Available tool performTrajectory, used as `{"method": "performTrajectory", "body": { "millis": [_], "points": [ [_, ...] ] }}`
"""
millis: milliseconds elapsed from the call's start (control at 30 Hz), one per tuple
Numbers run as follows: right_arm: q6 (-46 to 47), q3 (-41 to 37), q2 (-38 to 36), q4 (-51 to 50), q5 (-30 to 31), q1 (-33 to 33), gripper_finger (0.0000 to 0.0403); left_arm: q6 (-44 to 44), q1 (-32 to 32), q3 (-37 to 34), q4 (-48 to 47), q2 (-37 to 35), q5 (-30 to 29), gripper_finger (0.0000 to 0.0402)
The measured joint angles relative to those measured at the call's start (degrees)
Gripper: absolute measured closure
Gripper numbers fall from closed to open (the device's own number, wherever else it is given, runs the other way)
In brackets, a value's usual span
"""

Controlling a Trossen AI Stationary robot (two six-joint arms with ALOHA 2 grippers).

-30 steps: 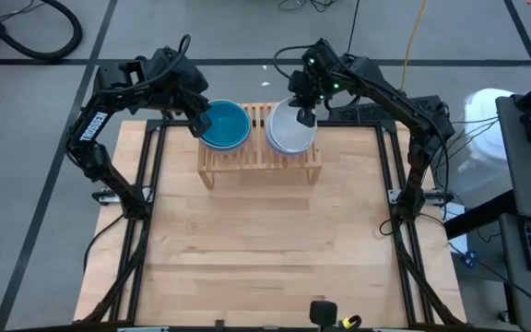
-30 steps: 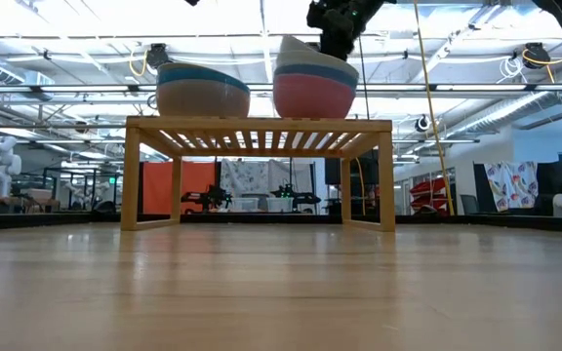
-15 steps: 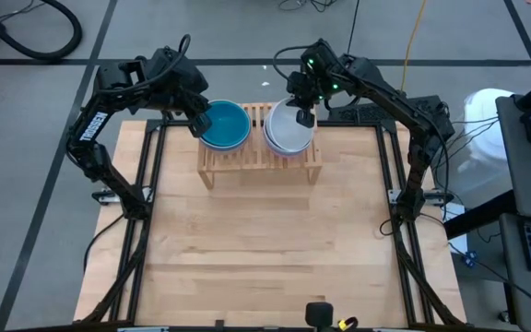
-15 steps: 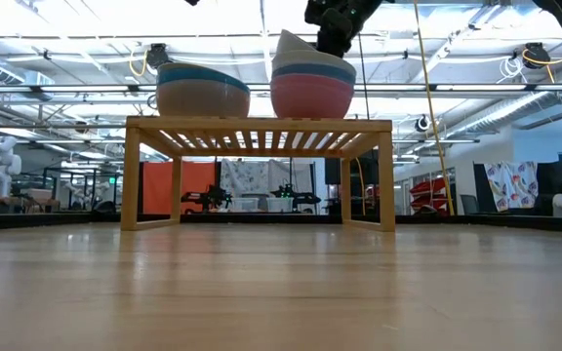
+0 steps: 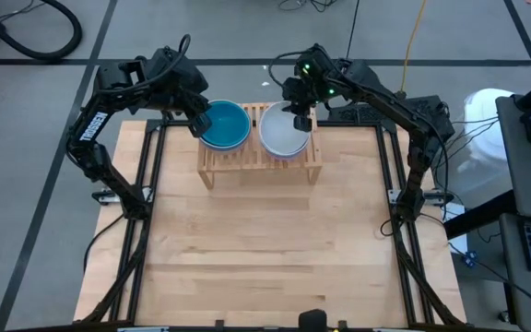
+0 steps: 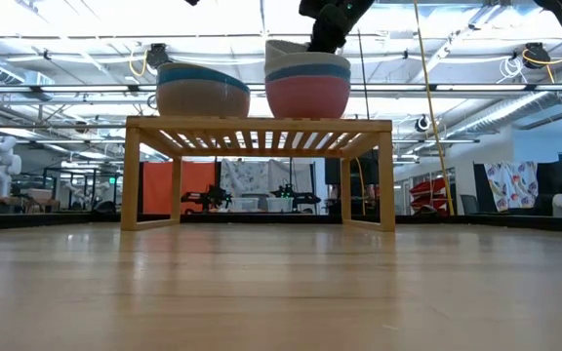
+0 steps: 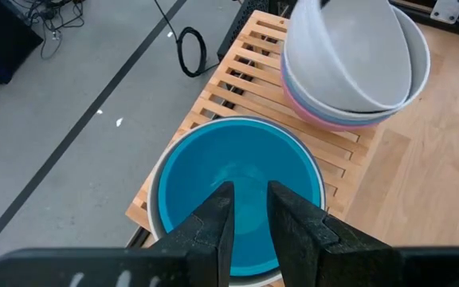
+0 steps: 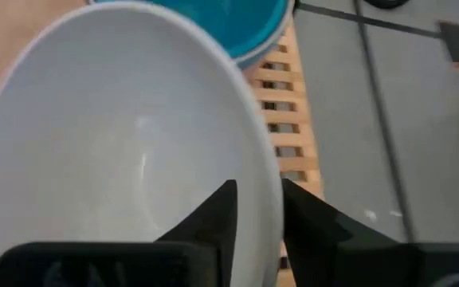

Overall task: Place and stack bowls onto a shelf
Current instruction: Stack the white bowl on top of the white bowl on the shelf

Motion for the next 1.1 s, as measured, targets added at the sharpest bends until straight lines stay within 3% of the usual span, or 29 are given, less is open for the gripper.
{"method": "performTrajectory", "body": {
  "millis": [233, 467, 633, 867, 1100],
  "points": [
    [-6.66, -0.02, -2.18, 2.19, 12.16, 2.18, 0.0297, 0.02, 0.01, 0.00, -0.01, 0.00, 0.02, 0.0319],
    [-5.63, -0.02, -5.71, 4.43, 12.19, 2.91, 0.0297, 1.81, 0.01, 0.00, 0.57, 0.00, 0.04, 0.0319],
    [-5.50, -0.02, -9.83, 6.90, 12.23, 3.64, 0.0297, 4.89, 0.00, 0.05, 6.87, 1.50, 0.07, 0.0319],
    [-4.21, -0.02, -14.79, 9.46, 12.26, 3.69, 0.0297, 13.10, 0.26, 0.06, 20.39, 6.89, 0.94, 0.0319],
    [-3.69, -0.02, -17.78, 9.53, 12.39, 3.67, 0.0297, 19.70, 1.47, 0.02, 24.82, 14.89, 5.96, 0.0319]
  ]
}}
